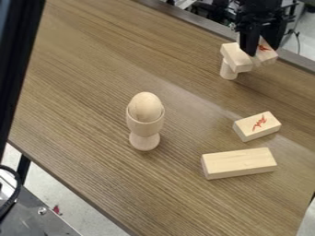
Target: Put the written rectangle block on top of the block
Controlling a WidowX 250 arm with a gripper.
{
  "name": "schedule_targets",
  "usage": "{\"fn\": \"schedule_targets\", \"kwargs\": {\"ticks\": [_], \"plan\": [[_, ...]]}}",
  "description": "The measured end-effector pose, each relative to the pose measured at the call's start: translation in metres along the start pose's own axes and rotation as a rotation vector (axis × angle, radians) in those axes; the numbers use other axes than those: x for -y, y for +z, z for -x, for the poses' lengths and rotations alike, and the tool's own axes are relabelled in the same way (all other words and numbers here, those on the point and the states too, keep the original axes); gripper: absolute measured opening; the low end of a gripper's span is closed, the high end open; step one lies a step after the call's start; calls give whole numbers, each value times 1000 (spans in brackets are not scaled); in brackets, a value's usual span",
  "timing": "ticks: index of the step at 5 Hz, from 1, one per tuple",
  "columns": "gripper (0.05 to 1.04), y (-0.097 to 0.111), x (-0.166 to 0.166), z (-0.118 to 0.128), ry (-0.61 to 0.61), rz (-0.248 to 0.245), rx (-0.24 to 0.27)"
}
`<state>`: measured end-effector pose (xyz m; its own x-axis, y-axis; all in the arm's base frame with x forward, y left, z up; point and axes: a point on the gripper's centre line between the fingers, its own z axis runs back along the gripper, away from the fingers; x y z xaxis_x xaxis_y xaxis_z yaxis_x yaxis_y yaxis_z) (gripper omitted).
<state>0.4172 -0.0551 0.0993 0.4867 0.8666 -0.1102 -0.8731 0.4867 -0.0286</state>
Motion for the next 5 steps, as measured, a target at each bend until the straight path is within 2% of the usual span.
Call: {"fn": "schedule_targets", "kwargs": {"ticks": [1,3,5], "plan": [[546,0,6,-6,1,8,-26],[546,2,4,-22,29,14,-31],[546,1,2,-24,37,14,-36]]}}
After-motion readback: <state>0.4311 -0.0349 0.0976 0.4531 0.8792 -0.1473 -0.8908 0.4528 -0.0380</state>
